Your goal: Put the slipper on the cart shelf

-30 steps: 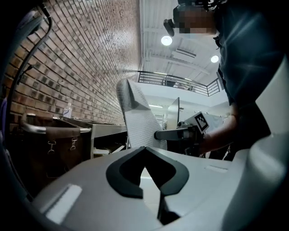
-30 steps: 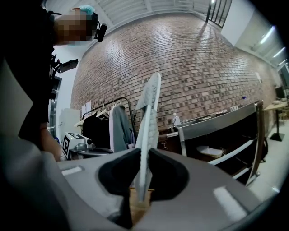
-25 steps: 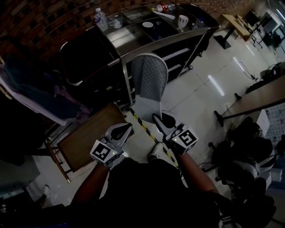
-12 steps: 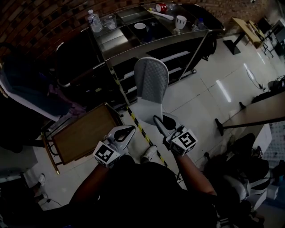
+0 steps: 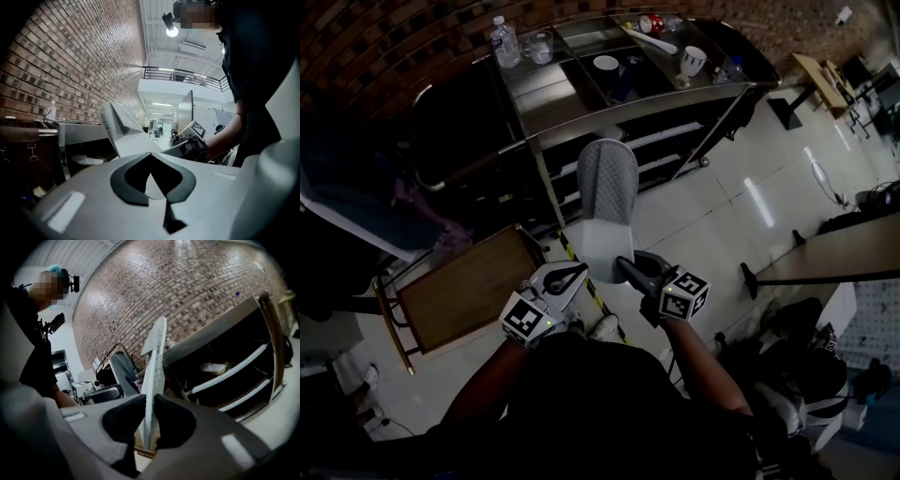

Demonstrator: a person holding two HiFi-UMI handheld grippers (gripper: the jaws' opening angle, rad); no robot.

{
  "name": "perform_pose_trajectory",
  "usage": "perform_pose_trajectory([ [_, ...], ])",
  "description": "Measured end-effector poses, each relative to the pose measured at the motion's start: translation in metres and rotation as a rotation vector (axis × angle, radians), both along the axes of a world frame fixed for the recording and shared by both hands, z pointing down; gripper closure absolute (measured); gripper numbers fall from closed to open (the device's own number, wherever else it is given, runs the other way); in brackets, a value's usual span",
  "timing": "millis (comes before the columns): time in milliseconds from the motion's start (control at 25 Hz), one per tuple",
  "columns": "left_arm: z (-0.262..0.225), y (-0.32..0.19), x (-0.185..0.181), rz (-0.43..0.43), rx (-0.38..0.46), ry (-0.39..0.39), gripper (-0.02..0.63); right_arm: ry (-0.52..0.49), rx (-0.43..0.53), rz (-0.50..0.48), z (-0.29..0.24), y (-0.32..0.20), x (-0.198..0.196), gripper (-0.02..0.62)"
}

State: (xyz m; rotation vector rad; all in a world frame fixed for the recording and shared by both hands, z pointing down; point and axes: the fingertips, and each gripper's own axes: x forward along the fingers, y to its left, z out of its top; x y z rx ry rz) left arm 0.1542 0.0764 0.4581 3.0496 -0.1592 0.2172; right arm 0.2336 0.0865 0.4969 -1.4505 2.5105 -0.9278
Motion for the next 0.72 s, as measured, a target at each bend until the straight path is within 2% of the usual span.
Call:
perform_pose_trajectory([
  [280, -0.008, -0.048, 0.001, 0.005, -0.025, 0.055, 0.603, -0.139, -0.227, 0.02, 0.055, -0.02, 0.001, 0.535],
  [520, 0.0, -0.072, 0.0, 0.001, -0.034, 0.052, 0.603, -0.162, -0.33, -0.014, 0.083, -0.043, 0.001, 0.535],
  [720, 0.007, -0.097, 0.009, -0.062, -0.047, 0.029, 0.603, -0.192, -0.372, -0.073, 0.102, -0.073, 0.013, 0.535],
])
